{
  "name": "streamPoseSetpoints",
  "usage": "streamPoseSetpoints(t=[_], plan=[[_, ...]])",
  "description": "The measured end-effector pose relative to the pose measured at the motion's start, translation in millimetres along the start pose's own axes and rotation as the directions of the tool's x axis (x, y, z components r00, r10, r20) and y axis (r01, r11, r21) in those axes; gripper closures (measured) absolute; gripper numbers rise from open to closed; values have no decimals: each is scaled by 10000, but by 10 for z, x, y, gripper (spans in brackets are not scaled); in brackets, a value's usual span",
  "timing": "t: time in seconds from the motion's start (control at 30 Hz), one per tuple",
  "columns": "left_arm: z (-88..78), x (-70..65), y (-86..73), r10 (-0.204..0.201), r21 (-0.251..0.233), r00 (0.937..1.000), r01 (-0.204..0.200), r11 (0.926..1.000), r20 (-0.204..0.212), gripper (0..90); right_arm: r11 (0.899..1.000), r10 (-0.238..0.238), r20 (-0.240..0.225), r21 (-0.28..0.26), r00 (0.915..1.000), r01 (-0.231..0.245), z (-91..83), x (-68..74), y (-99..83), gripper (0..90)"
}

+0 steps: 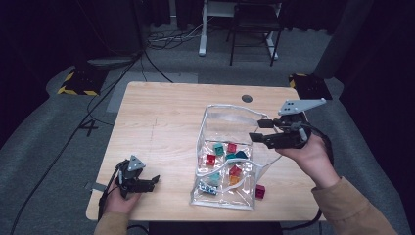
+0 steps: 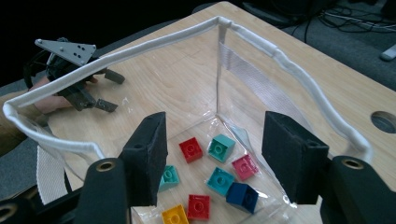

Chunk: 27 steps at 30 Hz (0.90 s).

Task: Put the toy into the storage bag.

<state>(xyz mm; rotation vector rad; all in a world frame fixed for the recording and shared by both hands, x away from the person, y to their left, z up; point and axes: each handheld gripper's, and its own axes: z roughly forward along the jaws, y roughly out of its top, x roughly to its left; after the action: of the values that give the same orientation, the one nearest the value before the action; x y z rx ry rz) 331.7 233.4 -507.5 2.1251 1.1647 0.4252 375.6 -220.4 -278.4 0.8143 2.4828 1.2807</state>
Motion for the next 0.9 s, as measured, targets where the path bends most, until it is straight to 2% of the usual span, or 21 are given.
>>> streamPoseSetpoints(t=[0.17, 0.23, 0.43, 0.57, 0.77, 0.9], plan=[[0, 0, 0, 3, 0, 10000, -3, 10000, 1, 145, 9999, 82, 359, -128, 9993, -77, -211, -45, -114, 406], [-1, 1, 0, 4, 9, 10000, -4, 10000, 6, 145, 9998, 93, 400, -181, 9992, -86, -239, -52, -130, 406], [0, 1, 1, 5, 7, 10000, -5, 10000, 8, 145, 9981, 526, 850, -357, 9950, -497, -506, -153, -314, 406], [0, 1, 1, 6, 10, 10000, -6, 10000, 12, 145, 9977, 606, 1074, -362, 9924, -570, -605, -195, -402, 406], [1, 1, 1, 6, 8, 10000, -6, 10000, 10, 145, 9943, 1037, 1344, -387, 9855, -993, -774, -302, -623, 404], [1, 1, 1, 9, 7, 10000, -9, 10000, 10, 144, 9925, 1197, 1407, -419, 9828, -1149, -811, -332, -692, 401]])
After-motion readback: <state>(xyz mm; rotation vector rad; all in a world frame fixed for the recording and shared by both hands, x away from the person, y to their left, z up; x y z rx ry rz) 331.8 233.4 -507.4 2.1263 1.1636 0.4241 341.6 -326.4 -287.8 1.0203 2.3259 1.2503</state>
